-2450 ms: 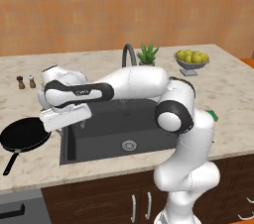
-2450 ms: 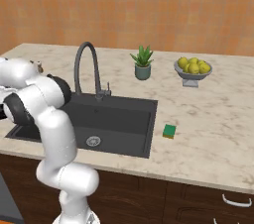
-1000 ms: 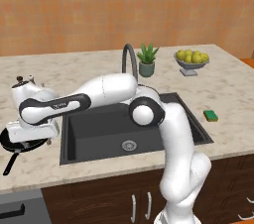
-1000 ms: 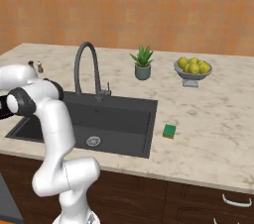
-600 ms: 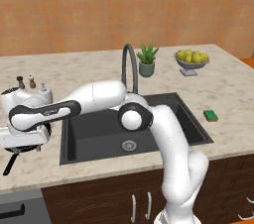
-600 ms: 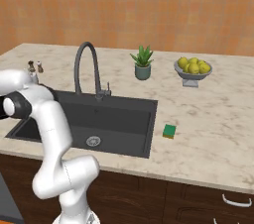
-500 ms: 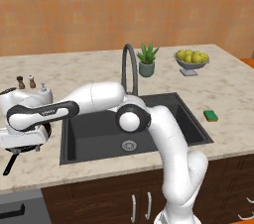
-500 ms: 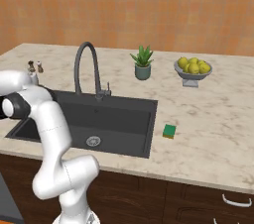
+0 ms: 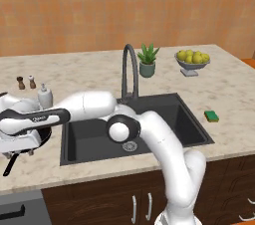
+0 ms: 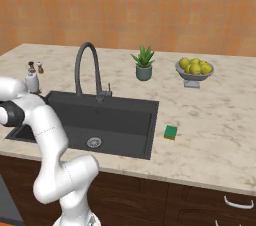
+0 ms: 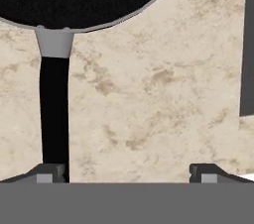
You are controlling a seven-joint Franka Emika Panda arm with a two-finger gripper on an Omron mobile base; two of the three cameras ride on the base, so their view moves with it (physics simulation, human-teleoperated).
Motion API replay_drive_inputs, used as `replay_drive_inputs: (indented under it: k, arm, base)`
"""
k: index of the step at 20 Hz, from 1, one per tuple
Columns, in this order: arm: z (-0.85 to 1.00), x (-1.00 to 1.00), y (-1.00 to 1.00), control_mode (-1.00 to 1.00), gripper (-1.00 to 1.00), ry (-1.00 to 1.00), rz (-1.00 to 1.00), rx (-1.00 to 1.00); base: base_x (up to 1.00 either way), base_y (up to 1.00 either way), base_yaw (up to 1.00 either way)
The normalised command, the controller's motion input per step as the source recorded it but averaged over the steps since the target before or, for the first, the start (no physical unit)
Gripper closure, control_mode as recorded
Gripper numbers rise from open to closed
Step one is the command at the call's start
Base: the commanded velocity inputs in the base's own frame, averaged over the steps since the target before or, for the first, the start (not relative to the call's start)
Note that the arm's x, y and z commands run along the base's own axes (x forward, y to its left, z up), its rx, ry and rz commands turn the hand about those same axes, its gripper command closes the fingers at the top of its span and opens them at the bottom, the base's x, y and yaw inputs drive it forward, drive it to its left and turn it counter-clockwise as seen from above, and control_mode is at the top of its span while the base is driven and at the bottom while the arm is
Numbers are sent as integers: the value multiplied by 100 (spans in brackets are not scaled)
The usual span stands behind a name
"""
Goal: Pick the pan and sponge and place them into the sink. Then turn on the water.
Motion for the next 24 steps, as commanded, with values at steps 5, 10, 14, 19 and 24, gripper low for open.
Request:
replay_drive_inputs:
  k: [5, 10, 14, 19, 24]
  arm:
    - [-19, 0, 9, -100, -100, -7, 0, 7]
    - [-17, 7, 4, -100, -100, -1, 0, 4]
    - [-16, 14, 8, -100, -100, 3, 0, 0]
    - [-12, 9, 28, -100, -100, 3, 0, -1]
    - [-14, 8, 28, -100, -100, 5, 0, -1]
  base:
    - [0, 0, 0]
    - [0, 0, 0]
    - [0, 0, 0]
    - [0, 0, 0]
    - [0, 0, 0]
